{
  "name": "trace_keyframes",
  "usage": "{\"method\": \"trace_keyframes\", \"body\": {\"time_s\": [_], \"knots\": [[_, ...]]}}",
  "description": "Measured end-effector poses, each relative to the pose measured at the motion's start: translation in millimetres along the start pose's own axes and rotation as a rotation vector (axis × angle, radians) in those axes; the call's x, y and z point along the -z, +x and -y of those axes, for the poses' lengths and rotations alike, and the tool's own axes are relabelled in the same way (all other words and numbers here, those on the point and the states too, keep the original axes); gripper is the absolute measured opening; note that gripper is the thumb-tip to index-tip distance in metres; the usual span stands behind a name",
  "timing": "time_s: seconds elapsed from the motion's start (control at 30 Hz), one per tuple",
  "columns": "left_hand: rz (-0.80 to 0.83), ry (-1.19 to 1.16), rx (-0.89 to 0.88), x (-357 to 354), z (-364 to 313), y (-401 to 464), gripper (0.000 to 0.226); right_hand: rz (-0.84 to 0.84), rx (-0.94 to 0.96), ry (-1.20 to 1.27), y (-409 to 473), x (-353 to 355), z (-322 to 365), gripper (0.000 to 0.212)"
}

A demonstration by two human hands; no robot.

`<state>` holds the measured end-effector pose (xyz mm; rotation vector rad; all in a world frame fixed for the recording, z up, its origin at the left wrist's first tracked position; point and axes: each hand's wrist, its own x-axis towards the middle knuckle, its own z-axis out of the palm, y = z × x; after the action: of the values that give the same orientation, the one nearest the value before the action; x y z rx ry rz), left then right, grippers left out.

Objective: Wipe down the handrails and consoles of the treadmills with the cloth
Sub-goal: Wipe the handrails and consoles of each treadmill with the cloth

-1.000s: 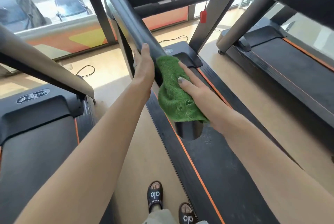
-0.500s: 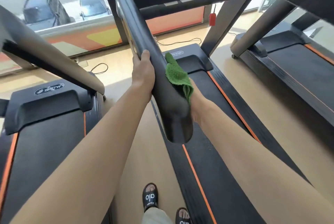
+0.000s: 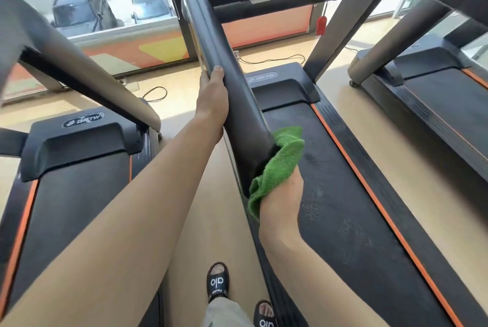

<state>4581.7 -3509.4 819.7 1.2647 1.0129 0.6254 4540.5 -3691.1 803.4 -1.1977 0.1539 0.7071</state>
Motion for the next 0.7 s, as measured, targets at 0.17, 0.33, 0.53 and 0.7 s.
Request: {"method": "trace_keyframes", "body": {"time_s": [0.17, 0.33, 0.53, 0.7], "knots": [[0.013, 0.013, -0.022, -2, -5, 1, 0.064, 0.120, 0.703, -0.743, 22, -9, 20, 0.046], [0.108, -0.198, 0.100, 5, 6, 22, 0.077, 0.421, 0.583, -0.803, 50, -19, 56, 0.046], [0.013, 0.047, -0.017, -3, -6, 3, 0.063, 0.040, 1.337, -1.161, 17, 21, -28, 0.047], [0.003, 0.209, -0.097, -3, -1, 8, 0.057, 0.053, 1.491, -1.214, 33, 30, -31, 0.042]]}}
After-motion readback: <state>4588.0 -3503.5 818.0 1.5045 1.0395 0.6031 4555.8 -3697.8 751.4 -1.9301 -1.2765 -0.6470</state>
